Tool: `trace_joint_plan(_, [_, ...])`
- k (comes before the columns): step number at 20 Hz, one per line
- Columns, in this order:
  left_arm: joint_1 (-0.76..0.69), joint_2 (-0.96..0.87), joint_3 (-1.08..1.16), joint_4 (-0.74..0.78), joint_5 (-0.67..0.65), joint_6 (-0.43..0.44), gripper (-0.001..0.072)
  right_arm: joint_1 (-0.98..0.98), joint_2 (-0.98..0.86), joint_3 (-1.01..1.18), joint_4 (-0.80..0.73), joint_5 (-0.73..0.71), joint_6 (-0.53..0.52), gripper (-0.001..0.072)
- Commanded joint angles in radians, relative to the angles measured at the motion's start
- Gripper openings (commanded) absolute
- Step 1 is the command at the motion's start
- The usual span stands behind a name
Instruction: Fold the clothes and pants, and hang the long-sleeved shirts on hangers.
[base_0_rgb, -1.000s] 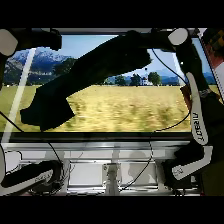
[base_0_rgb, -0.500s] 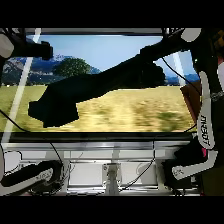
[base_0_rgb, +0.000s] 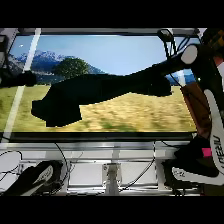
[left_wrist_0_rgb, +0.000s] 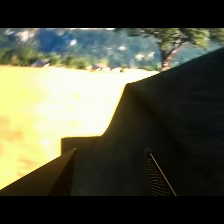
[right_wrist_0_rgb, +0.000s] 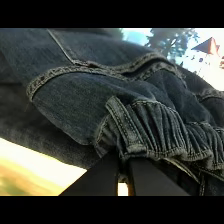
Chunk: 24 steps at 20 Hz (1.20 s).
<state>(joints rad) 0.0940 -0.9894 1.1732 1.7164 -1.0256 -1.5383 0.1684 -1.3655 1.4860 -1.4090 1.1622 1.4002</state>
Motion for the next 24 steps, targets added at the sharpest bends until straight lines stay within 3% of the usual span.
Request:
trace_joint_plan(1, [0.134,0.135,-0.143,0.0,0.002,-0.028,0.0474,0.002,0.175,-0.312,0.0,-0.231,0.072,0.0034])
trace_joint_plan(5, [0.246,0.169,-0.254,-0.022,-0.081,-0.063,0.0474,0.007,0.224,-0.487,0.024,-0.247,0.077,0.0035])
trace_joint_plan(12, [0.388,0.013,-0.293,-0.204,-0.093,-0.086,0.0475,0.007,0.224,-0.504,0.047,-0.333,0.072,0.0035])
trace_joint_plan(20, [0.502,-0.204,-0.293,-0.283,0.026,-0.068,0.0475,0.007,0.224,-0.504,0.047,-0.35,0.047,0.0036])
trace_joint_plan(24, [0.507,-0.297,-0.292,-0.482,0.069,0.095,0.0475,0.007,0.224,-0.504,0.047,-0.368,0.047,0.0036])
